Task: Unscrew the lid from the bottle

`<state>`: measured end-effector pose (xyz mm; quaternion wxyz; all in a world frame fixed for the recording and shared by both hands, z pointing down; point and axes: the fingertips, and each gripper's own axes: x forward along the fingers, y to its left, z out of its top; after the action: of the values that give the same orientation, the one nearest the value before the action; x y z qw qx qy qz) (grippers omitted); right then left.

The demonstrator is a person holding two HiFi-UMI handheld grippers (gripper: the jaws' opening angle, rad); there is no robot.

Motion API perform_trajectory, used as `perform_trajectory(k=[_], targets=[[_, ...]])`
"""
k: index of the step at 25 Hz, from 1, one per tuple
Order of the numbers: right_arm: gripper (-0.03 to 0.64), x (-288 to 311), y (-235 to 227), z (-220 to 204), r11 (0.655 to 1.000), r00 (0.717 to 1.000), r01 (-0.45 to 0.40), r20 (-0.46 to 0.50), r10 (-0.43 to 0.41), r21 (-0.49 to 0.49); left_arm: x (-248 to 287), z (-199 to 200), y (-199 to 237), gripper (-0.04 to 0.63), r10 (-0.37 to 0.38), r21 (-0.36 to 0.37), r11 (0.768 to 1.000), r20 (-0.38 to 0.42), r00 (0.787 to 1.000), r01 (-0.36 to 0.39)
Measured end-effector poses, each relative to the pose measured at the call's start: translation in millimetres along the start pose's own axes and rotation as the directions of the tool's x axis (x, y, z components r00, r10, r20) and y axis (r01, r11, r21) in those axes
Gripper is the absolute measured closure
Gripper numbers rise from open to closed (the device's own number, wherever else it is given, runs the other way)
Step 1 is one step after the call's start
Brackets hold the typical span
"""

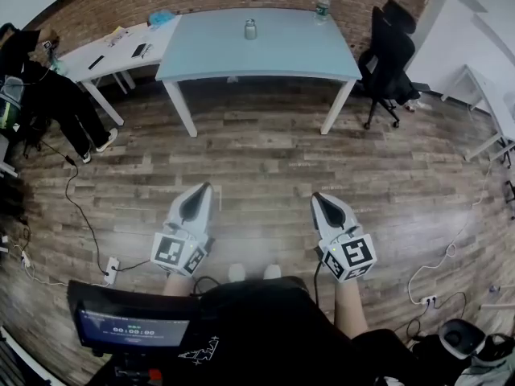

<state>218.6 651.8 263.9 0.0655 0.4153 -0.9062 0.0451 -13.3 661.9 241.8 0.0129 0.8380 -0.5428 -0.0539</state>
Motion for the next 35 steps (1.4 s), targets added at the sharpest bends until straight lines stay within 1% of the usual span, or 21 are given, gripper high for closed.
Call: perform_trajectory(k=[4, 7, 13, 20, 25, 30, 35], targets=[[0.614, -2.9, -1.8, -2.3, 1.000, 1.000, -0.005, -0.001, 0.005, -0.007, -0.5, -2.7, -3.5, 0.595, -0.009, -0.004, 1.000, -0.004, 1.000, 0.009], [0.614, -6.8, -5.0, -3.7, 1.000, 1.000, -0.007, 0.006, 0.006, 0.007, -0.1, -4.1, -7.7, 0.595, -0.018, -0.015, 1.000, -0.005, 1.000, 0.018], [0.614, -5.4, -6.3, 3.1, 0.999, 0.999, -0.025, 0.028, 0.024, 0.031, 3.1, -0.9, -5.3, 0.595, -0.005, -0.021, 1.000, -0.009, 1.000, 0.005], [0.614, -27.3, -26.1, -23.8, 0.999, 0.998, -0.051, 0.022, 0.051, -0.001, 9.5, -24.4, -42.5, 0.595, -0.006, 0.014, 1.000, -0.015, 1.000, 0.006], [0.614, -24.3, -23.9, -13.1, 0.999, 0.999, -0.053, 0.011, 0.053, -0.014, 10.2, -14.1, -36.3, 0.595, 0.001, -0.025, 1.000, -0.009, 1.000, -0.001], [0.614, -29.8, -33.8, -16.1, 0.998, 0.998, -0.063, 0.012, 0.064, -0.012, 17.7, -14.1, -47.6, 0.595, 0.013, -0.007, 1.000, -0.012, 1.000, -0.013], [0.614, -31.6, -36.1, -15.2, 0.998, 0.998, -0.063, 0.012, 0.063, -0.010, 19.7, -13.2, -49.8, 0.595, 0.014, 0.003, 1.000, -0.011, 1.000, -0.014]])
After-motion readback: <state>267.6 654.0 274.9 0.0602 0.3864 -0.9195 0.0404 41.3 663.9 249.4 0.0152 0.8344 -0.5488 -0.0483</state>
